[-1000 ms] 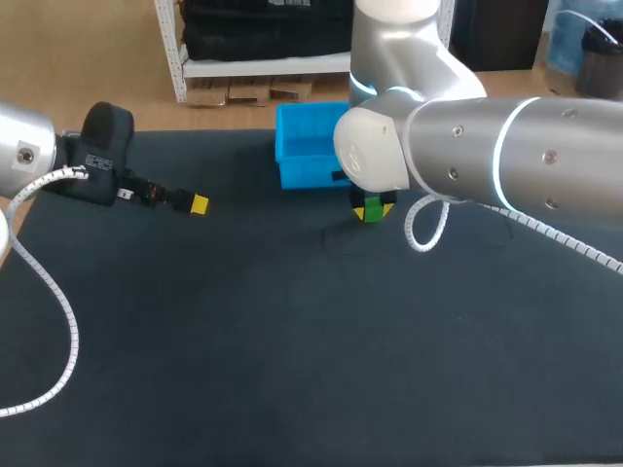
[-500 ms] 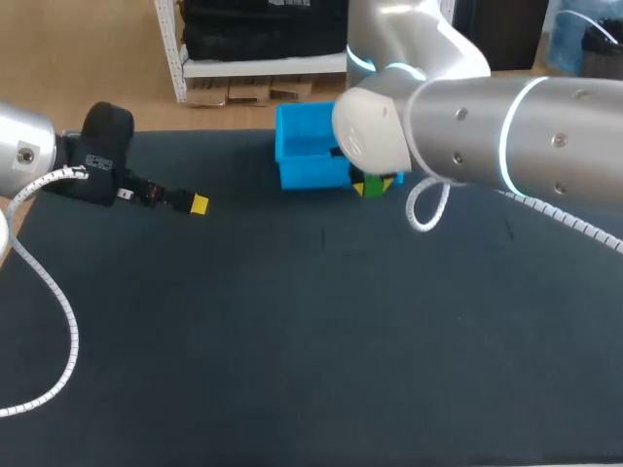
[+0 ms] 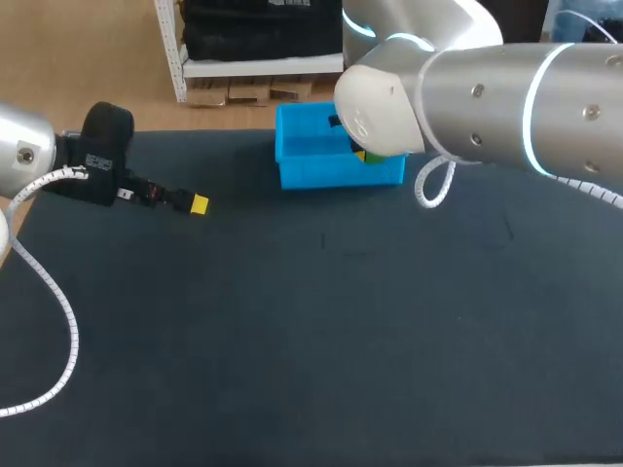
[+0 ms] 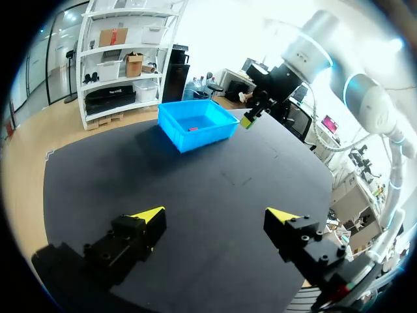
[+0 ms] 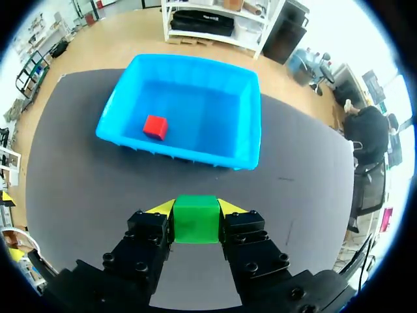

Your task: Use the left arm to pick the red cube and place it into the blue plastic box first, then use the right arm to grasp the green cube and put it into the same blue plastic box after the first action is fully finished.

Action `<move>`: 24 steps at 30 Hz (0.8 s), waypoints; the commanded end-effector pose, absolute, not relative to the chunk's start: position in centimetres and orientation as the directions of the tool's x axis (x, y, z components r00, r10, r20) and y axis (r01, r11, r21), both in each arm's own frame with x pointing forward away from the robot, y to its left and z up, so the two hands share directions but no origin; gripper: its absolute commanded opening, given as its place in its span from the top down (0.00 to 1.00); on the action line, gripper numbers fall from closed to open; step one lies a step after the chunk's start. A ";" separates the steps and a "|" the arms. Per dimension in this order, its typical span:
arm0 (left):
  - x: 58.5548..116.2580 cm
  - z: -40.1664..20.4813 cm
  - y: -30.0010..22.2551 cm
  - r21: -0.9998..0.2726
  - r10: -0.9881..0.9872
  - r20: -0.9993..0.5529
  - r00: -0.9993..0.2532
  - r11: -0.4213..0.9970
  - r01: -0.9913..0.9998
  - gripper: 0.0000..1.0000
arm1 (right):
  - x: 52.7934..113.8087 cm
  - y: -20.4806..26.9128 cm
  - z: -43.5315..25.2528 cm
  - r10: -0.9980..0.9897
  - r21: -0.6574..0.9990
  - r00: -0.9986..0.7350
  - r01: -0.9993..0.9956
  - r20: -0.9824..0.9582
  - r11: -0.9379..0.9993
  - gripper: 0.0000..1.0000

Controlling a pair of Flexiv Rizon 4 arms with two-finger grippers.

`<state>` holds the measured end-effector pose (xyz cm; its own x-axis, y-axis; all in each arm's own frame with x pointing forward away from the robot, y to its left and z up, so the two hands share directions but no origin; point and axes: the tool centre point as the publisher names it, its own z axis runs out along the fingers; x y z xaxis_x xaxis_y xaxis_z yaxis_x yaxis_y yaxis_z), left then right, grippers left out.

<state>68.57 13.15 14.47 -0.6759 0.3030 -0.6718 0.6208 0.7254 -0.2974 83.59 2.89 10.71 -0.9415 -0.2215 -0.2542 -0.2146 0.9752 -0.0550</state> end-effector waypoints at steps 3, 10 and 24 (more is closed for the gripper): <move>68.5 14.3 13.3 -0.298 0.300 -0.678 -0.672 0.722 0.624 0.00 | 83.1 2.9 11.0 -0.224 -0.058 -0.920 -0.217 -0.323 0.974 1.00; 68.5 14.3 13.3 -0.298 0.300 -0.678 -0.672 0.722 0.624 0.00 | 84.3 3.0 11.9 -0.234 -0.064 -0.907 -0.226 -0.351 0.972 1.00; 68.5 14.3 13.3 -0.298 0.300 -0.678 -0.672 0.722 0.624 0.00 | 89.7 3.1 11.8 -0.262 -0.079 -0.895 -0.251 -0.360 0.965 1.00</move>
